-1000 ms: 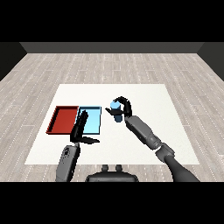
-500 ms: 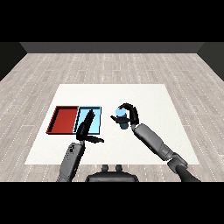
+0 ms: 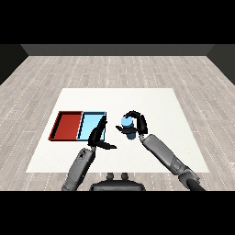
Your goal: Pick the blue can and put it in the blue box
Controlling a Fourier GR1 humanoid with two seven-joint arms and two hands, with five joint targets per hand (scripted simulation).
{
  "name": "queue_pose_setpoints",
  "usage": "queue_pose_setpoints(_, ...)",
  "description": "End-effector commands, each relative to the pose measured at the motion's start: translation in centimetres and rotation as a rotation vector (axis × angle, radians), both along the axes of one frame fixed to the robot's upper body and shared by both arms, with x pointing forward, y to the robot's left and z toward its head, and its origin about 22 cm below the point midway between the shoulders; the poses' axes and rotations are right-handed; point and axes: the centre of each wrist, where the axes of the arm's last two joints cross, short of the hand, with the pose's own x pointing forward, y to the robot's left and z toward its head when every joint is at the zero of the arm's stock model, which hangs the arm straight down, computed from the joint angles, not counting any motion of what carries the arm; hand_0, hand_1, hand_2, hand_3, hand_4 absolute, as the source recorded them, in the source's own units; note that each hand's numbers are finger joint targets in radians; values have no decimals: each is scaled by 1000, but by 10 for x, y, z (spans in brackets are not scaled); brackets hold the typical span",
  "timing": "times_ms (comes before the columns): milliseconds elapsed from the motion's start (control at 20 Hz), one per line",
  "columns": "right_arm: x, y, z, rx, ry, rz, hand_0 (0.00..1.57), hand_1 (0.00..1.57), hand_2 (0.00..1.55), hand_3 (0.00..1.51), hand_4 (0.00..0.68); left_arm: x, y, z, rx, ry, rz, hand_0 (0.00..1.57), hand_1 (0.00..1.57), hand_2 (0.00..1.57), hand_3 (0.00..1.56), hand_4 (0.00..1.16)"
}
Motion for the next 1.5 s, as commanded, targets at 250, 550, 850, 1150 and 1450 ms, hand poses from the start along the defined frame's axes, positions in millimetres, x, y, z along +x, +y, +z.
queue_pose_setpoints(250,-9,4,-6,-28,-17,43,1486,1486,1467,1398,611,3,-11,-21,-1,39,-6,0,0,0,0,0)
queue_pose_setpoints(550,-5,8,25,2,-39,36,1480,1480,1467,1400,603,0,-1,-6,-28,60,-7,0,0,0,0,0)
queue_pose_setpoints(850,-11,30,6,5,-29,48,1486,1486,1462,1393,609,6,-42,-21,-21,88,-1,0,0,0,0,0)
queue_pose_setpoints(1150,-7,31,4,11,-24,99,1482,1482,1458,1394,609,12,-33,-20,-36,82,-12,0,0,0,0,0)
queue_pose_setpoints(1450,-20,51,-2,13,-41,124,1463,1463,1458,1407,620,35,-33,-18,-26,89,-26,0,0,0,0,0)
